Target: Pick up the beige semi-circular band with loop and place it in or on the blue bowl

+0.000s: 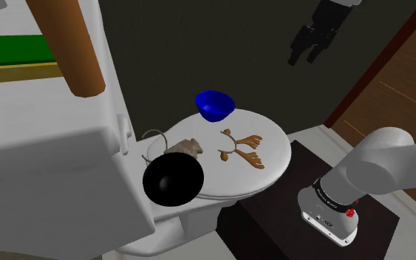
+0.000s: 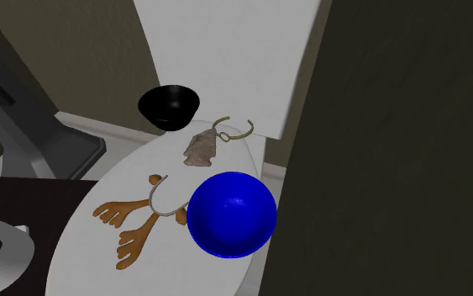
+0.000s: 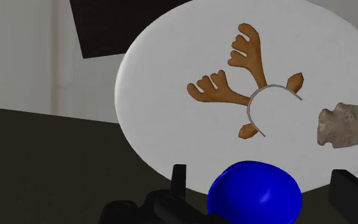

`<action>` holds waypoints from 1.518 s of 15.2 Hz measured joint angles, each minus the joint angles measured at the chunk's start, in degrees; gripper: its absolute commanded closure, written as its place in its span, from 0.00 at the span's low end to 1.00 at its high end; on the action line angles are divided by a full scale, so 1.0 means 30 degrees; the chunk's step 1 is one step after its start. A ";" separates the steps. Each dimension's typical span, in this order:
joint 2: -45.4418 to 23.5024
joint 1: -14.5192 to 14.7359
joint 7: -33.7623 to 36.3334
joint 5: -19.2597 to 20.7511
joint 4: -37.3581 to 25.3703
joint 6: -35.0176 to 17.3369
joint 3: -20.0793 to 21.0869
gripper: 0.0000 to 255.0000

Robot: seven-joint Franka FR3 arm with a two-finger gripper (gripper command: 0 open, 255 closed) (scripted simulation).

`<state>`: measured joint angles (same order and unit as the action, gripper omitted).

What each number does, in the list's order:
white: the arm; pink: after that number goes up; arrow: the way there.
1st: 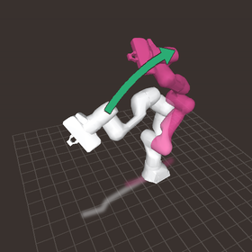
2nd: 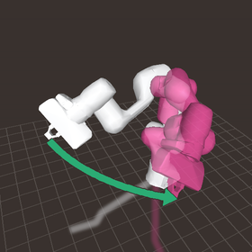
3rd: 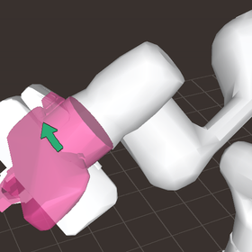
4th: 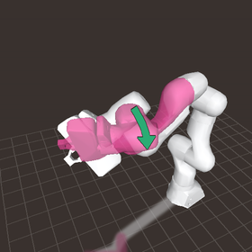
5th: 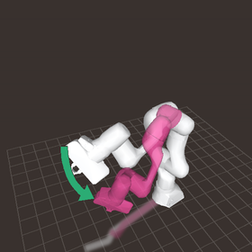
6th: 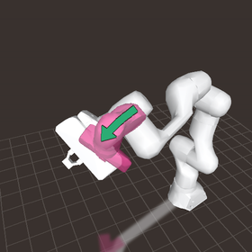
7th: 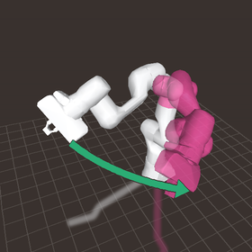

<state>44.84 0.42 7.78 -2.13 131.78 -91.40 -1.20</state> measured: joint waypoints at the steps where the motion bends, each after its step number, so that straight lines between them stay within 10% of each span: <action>1: 0.0000 0.0000 0.0000 0.0000 0.0000 0.0000 0.0000 0.00; 23: -0.9533 0.1397 0.6586 -0.0449 0.0185 -0.9876 0.6588 0.00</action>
<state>16.24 4.61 27.54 -3.48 132.33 -121.02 18.56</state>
